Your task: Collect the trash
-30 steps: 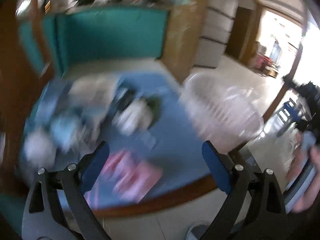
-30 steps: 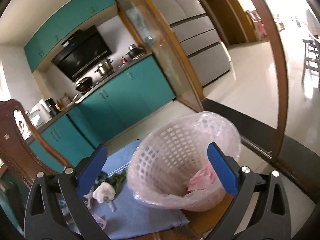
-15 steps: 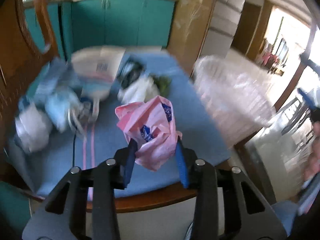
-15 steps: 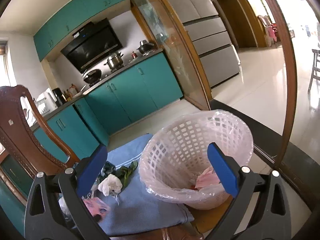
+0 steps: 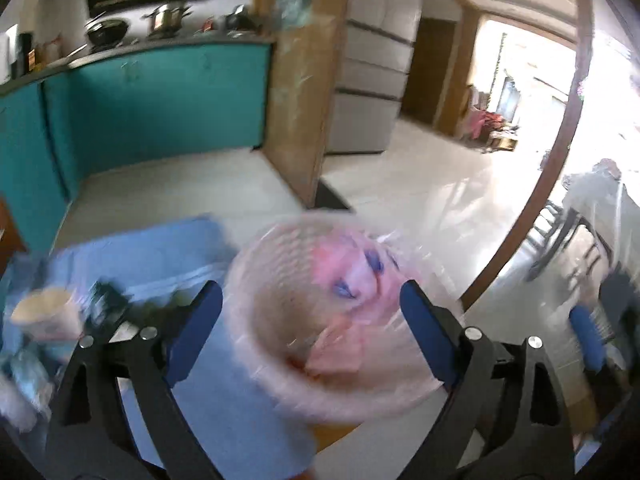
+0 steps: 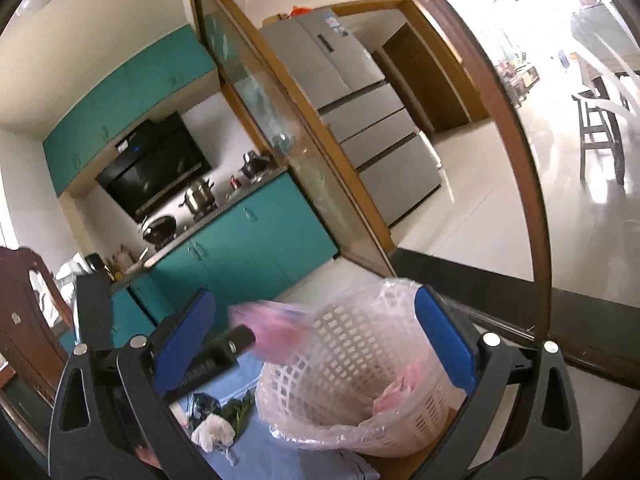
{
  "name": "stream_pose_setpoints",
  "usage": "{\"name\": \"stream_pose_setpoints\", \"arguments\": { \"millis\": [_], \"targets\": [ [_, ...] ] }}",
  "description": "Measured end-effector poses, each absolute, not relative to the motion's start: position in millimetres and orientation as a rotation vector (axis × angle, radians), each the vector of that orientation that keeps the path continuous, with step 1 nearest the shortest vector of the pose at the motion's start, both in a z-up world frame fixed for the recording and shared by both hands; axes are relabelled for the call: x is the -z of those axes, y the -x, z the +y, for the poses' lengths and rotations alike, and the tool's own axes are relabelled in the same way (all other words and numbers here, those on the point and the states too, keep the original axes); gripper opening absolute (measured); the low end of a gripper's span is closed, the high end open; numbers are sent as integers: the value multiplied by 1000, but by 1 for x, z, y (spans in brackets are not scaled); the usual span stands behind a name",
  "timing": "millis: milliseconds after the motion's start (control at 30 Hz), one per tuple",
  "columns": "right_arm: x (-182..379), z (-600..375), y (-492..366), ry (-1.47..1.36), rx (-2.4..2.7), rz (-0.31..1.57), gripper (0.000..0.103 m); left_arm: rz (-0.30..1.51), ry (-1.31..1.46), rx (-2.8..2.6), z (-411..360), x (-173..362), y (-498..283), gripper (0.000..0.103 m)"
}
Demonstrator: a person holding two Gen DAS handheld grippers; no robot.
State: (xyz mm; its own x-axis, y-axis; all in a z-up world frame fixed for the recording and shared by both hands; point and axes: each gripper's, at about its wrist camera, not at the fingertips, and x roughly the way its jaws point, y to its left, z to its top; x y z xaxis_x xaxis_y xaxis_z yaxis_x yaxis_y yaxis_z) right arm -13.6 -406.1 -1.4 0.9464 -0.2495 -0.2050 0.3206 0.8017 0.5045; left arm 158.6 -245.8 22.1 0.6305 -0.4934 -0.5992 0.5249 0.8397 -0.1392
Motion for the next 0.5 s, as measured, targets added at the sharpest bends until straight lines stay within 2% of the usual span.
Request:
{"name": "stream_pose_setpoints", "arguments": {
  "millis": [267,500],
  "targets": [
    [13,-343,-30,-379,120,392,98,615,-75,288,-76,-7,-86,99],
    [23,-253,-35,-168,-62,507,98,605,-11,109,13,6,-52,100]
  ]
}}
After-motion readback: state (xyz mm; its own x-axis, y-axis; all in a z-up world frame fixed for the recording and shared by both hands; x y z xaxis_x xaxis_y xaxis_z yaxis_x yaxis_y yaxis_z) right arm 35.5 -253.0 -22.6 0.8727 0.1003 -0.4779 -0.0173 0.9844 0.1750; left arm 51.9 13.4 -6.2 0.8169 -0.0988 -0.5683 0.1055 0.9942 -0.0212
